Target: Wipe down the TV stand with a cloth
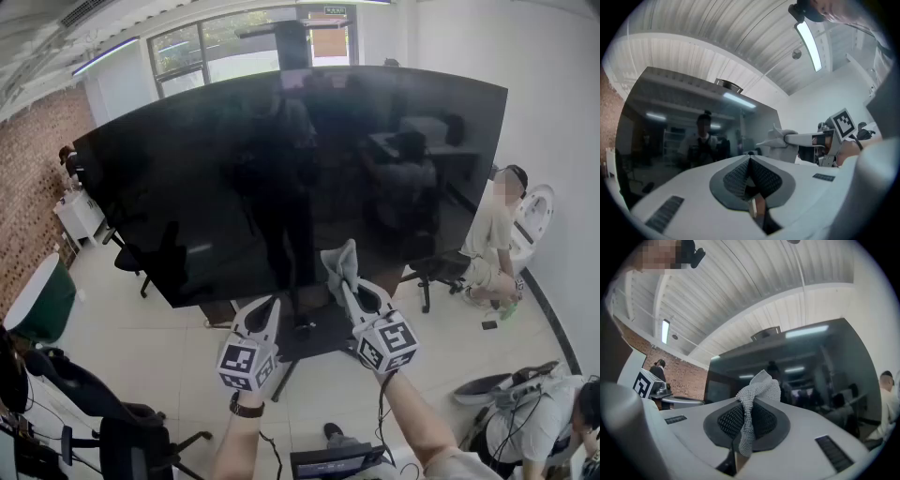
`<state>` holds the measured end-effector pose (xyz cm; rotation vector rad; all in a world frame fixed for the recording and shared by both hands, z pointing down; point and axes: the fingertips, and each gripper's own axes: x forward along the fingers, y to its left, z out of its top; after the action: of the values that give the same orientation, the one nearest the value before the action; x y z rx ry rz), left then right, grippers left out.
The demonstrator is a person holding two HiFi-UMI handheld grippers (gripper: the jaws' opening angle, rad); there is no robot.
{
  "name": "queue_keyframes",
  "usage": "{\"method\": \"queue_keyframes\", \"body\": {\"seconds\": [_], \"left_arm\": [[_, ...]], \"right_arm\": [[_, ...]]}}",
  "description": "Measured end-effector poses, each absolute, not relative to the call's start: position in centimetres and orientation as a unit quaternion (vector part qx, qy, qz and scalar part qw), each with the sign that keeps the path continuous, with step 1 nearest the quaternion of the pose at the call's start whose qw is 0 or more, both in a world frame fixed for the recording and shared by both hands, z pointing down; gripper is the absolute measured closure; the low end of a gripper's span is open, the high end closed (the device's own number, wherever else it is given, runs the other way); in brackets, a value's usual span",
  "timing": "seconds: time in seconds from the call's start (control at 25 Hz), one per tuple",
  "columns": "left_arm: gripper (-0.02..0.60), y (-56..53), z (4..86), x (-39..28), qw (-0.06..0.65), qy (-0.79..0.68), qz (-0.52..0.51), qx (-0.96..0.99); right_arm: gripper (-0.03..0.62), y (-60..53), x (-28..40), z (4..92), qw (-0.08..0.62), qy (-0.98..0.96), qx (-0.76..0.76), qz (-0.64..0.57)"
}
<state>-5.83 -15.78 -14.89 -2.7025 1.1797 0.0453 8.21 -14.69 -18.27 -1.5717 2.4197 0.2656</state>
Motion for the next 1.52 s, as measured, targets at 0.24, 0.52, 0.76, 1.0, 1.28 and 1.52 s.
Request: {"method": "queue_keyframes", "body": {"seconds": [0.24,0.52,0.76,1.0,1.28,1.52], "left_arm": [[0.561,-20.8,-28.4,-5.1,0.165,0.431,0.048,-0.886],[0.56,-26.7,-47.8,-5.9,0.263,0.52,0.097,-0.807],[0.56,-28.6,-49.6,-5.4,0.263,0.532,0.086,-0.801],[0.56,-29.7,-47.7,-3.7,0.265,0.525,0.085,-0.804],[0.56,-31.8,-42.8,-1.0,0.249,0.511,0.035,-0.822],[0.56,-31.2,-35.1,0.0,0.217,0.479,0.057,-0.849]], "right_arm": [[0.569,-20.4,8.8,-36.5,0.141,0.826,-0.495,0.228],[0.569,-27.8,1.9,-56.6,0.156,0.846,-0.436,0.263],[0.569,-35.4,0.8,-58.7,0.085,0.837,-0.494,0.219],[0.571,-36.7,10.6,-59.2,0.095,0.802,-0.555,0.199],[0.571,-34.9,22.3,-58.5,0.139,0.764,-0.594,0.21],[0.57,-28.1,18.3,-46.7,0.149,0.79,-0.523,0.283]]}}
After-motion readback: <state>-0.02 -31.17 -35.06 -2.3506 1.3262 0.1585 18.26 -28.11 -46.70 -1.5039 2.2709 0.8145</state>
